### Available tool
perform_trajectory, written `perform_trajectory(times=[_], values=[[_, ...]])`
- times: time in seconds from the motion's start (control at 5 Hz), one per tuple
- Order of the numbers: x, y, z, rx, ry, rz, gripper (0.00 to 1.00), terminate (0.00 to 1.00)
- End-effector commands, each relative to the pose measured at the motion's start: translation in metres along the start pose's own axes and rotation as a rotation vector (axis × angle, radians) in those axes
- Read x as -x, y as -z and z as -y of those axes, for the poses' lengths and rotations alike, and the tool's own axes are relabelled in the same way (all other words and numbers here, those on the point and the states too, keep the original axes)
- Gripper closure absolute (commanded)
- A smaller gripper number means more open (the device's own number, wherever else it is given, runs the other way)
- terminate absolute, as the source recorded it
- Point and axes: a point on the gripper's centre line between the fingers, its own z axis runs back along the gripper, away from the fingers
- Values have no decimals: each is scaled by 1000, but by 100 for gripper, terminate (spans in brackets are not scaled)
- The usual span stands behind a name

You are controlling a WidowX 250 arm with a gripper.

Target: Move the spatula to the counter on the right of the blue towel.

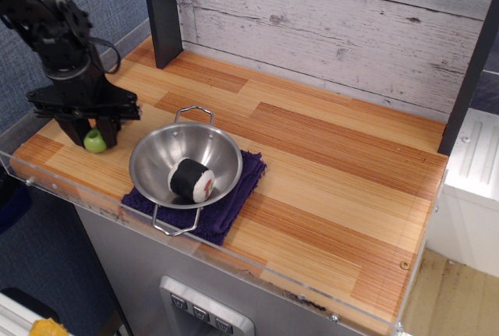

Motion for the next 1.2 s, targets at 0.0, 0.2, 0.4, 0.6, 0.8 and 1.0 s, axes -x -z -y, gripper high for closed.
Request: perform_trajectory(times=[0.0, 0.2, 0.4, 0.6, 0.8, 1.0], values=[[-51, -75, -3, 31, -21, 199, 100, 0], [-61, -102, 3, 51, -12, 260, 100, 0], [-64, -131, 23, 104, 34, 294, 100, 0], [-57, -154, 55, 137, 111, 334, 100, 0], [-41, -163, 90, 171, 170, 327, 100, 0], [-22, -169, 120, 191, 232, 323, 100, 0]])
